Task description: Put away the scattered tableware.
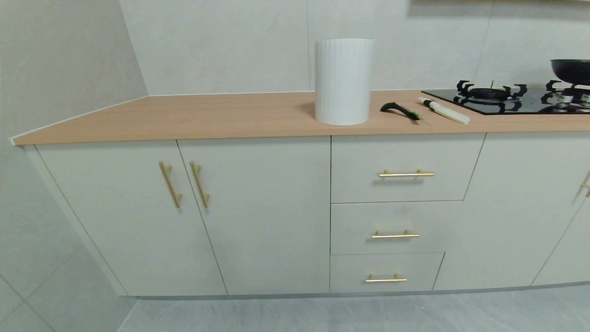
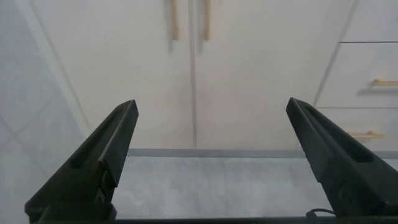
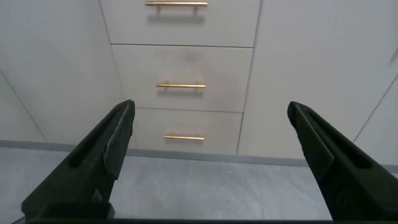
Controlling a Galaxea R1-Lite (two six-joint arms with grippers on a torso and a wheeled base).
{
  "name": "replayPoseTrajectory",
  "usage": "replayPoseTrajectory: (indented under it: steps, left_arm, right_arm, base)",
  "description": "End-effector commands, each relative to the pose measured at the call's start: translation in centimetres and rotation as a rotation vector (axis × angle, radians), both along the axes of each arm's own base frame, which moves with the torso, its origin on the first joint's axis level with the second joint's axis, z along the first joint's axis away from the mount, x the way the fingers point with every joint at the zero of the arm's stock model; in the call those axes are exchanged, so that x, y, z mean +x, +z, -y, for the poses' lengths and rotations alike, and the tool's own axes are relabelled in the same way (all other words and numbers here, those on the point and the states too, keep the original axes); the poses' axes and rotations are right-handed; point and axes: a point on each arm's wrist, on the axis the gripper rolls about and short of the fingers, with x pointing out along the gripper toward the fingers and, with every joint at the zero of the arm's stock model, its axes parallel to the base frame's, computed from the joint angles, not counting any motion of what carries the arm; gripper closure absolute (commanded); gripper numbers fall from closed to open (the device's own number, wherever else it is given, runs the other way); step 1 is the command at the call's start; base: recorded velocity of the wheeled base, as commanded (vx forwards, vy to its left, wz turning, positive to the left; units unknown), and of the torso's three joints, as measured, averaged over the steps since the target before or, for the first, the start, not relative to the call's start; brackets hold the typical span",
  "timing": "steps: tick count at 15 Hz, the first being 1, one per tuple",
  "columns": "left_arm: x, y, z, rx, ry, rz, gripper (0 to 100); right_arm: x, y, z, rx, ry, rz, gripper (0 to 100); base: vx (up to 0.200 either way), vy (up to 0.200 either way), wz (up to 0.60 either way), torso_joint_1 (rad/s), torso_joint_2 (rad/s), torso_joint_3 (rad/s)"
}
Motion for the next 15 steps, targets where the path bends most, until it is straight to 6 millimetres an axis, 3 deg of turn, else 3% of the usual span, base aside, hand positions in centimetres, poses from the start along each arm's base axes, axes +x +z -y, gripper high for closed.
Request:
replayPoseTrajectory:
  steps: [1,6,10,15]
  left_arm:
    - [0.0,-0.01,0.0,0.0,-0.001,-0.001,0]
    - [0.0,-0.01,0.0,0.0,-0.001,-0.001,0]
    - [0.0,0.0,0.0,0.0,-0.001,0.001,0]
    - [0.0,0.0,0.0,0.001,-0.001,0.001,0]
  right_arm:
    - [0.01,0.01,0.0,0.0,-0.001,-0.001,0]
    - [0.01,0.01,0.0,0.0,-0.001,-0.001,0]
    - [0.01,0.01,0.0,0.0,-0.003,-0.001,0]
    - [0.0,0.0,0.0,0.0,-0.003,0.0,0]
  base:
    - [0.0,0.0,0.0,0.0,0.0,0.0]
    - [0.0,0.0,0.0,0.0,0.0,0.0]
    - [0.2,0.0,0.0,0.001,0.0,0.005]
    - [0.0,0.0,0.0,0.0,0.0,0.0]
